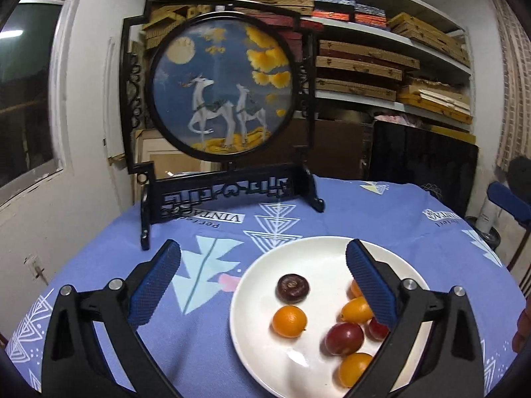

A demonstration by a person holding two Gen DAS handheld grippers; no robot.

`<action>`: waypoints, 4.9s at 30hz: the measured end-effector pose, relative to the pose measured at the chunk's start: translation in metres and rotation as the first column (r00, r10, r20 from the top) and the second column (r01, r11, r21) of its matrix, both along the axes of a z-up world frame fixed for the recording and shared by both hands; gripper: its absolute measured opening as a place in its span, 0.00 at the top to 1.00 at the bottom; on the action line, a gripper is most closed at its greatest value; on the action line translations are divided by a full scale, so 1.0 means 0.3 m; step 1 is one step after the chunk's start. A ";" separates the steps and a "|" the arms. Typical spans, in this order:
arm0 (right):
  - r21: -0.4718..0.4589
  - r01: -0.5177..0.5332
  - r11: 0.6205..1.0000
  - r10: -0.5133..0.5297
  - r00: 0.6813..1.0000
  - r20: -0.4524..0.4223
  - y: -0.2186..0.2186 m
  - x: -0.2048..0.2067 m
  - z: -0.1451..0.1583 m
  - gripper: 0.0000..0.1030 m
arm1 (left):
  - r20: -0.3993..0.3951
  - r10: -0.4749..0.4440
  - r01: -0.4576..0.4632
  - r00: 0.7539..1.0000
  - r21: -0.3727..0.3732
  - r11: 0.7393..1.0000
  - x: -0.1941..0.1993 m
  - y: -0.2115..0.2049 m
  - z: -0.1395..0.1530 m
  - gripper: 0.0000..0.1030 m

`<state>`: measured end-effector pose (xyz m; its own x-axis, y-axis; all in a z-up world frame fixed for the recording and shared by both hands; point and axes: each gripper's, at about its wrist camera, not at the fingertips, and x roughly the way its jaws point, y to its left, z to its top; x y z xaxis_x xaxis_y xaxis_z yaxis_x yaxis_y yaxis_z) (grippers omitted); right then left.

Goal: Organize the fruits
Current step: 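Open both grippers over the plate and move back to the loose fruits, then grasp a red plum with the right gripper while the left gripper grasps a yellow citrus, then carry the red plum and yellow citrus onto the plate and release, then move both open grippers back toward the remaining fruits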

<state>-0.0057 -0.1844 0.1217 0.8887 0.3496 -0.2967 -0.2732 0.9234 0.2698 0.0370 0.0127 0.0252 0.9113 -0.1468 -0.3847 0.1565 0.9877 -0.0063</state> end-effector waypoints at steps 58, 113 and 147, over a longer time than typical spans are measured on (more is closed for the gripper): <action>-0.378 -0.252 0.891 -0.017 0.813 -0.582 -0.031 -0.486 -0.420 0.72 | -0.425 -0.298 0.405 0.855 0.185 0.895 -0.469 -0.123 -0.231 0.61; -0.289 0.025 0.957 -0.115 0.946 -0.302 -0.002 0.156 -0.262 0.40 | -0.300 -0.084 0.129 0.950 0.134 0.982 0.079 -0.104 -0.155 0.57; -0.179 -0.075 0.981 -0.041 0.823 -0.567 0.013 -0.268 -0.436 0.22 | -0.131 -0.148 0.160 0.980 0.086 0.983 -0.233 0.092 -0.016 0.16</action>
<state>-0.0861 -0.1805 -0.0090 0.5380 0.2504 -0.8049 -0.1418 0.9681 0.2063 -0.0329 0.0404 0.0204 0.8253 -0.2388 -0.5117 0.3109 0.9486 0.0587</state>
